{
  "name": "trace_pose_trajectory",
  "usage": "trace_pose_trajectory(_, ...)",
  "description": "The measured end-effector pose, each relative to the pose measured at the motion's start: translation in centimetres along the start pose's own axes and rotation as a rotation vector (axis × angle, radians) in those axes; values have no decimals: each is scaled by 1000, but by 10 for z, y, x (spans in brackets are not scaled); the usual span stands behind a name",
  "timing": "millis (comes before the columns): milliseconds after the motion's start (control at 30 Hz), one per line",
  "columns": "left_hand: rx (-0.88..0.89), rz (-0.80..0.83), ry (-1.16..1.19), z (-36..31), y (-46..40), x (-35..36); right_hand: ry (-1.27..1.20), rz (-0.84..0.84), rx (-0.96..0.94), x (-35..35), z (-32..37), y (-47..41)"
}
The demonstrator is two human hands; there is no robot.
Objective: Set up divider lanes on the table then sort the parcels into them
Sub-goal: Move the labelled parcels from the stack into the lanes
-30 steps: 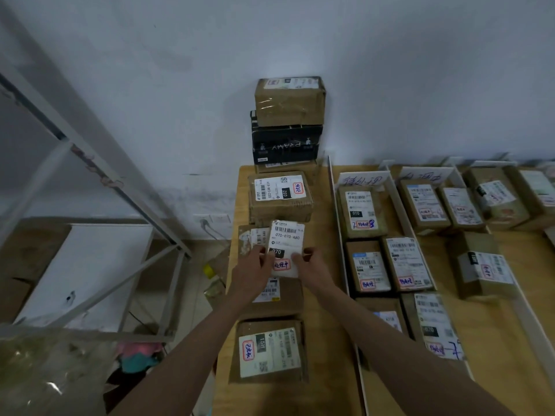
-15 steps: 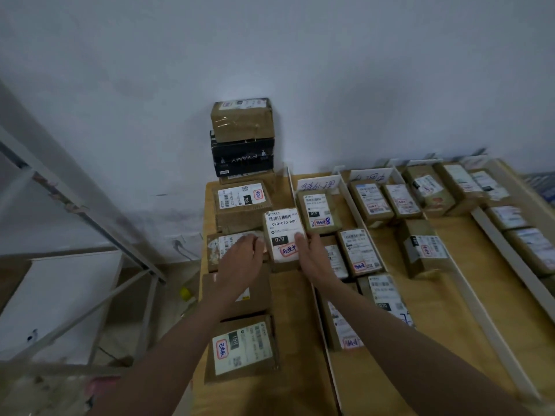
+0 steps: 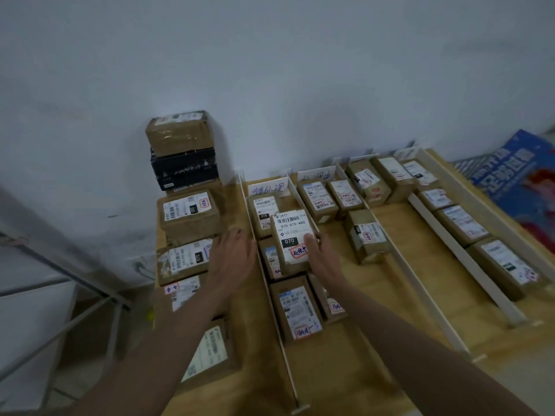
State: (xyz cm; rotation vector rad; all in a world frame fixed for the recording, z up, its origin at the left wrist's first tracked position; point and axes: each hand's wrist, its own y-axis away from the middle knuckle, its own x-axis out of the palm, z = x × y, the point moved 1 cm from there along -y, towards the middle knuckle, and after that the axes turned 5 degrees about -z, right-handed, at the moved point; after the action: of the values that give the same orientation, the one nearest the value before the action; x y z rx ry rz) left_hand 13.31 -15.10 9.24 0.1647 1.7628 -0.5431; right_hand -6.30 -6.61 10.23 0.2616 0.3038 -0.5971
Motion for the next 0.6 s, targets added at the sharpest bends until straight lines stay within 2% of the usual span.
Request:
trace_pose_trajectory(233,-26,59,-22,-62,-11,18,-31,-14,42,-69,-39,-38)
trace_pose_trajectory(367,-60,74,-57,-100,-16,33,38,-11,48,-105,-64,-70)
trace_pose_trajectory(600,-190,128,-61,-155,-24,59,171,131,32,-131,-92,-124)
